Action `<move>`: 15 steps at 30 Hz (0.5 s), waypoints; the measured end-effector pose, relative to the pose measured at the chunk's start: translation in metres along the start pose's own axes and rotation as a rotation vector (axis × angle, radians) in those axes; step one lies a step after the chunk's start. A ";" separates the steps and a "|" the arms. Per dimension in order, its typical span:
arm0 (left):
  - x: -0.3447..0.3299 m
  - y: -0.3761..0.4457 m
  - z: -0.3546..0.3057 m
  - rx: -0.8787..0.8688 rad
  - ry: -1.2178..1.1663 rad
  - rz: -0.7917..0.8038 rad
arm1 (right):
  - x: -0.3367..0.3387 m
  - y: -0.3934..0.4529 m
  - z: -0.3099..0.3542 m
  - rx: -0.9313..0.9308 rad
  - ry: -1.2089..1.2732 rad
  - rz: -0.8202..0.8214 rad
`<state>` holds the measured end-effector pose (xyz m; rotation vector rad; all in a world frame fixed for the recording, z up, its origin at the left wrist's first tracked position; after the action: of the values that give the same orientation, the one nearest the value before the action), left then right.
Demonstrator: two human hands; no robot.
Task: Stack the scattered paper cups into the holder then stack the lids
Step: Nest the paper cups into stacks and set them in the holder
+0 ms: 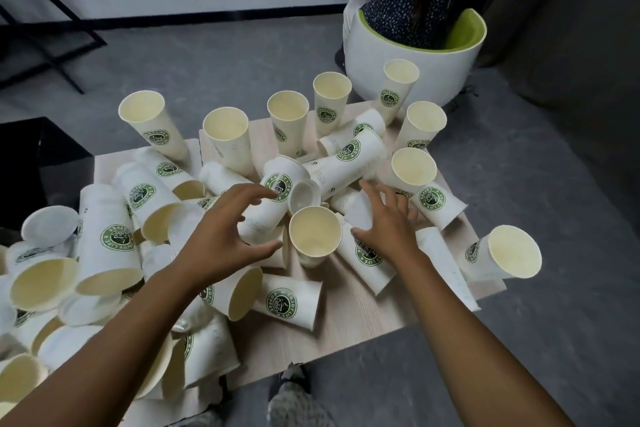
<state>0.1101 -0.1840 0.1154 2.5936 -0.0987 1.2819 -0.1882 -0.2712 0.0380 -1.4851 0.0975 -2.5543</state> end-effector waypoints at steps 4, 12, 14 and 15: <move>0.001 -0.003 0.001 0.015 -0.013 -0.011 | 0.000 0.000 0.001 -0.003 -0.037 -0.013; 0.015 -0.023 0.002 0.047 -0.007 -0.046 | 0.004 -0.009 0.004 0.110 0.331 -0.071; 0.022 -0.031 0.003 0.061 0.005 -0.057 | 0.011 -0.016 0.009 0.174 0.406 -0.101; 0.025 -0.035 0.003 0.067 0.014 -0.068 | 0.015 -0.019 0.013 0.199 0.424 -0.121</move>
<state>0.1341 -0.1497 0.1270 2.6194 0.0356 1.3012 -0.1869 -0.2547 0.0605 -0.8908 -0.1897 -2.8368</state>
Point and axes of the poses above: each hand's wrist, its own y-axis towards the middle knuckle, its own x-axis out of the back of the hand, z = x × y, the point moved 1 cm from there along y, towards the middle knuckle, and after that the axes turned 12 degrees about y, right-handed, at the moved point
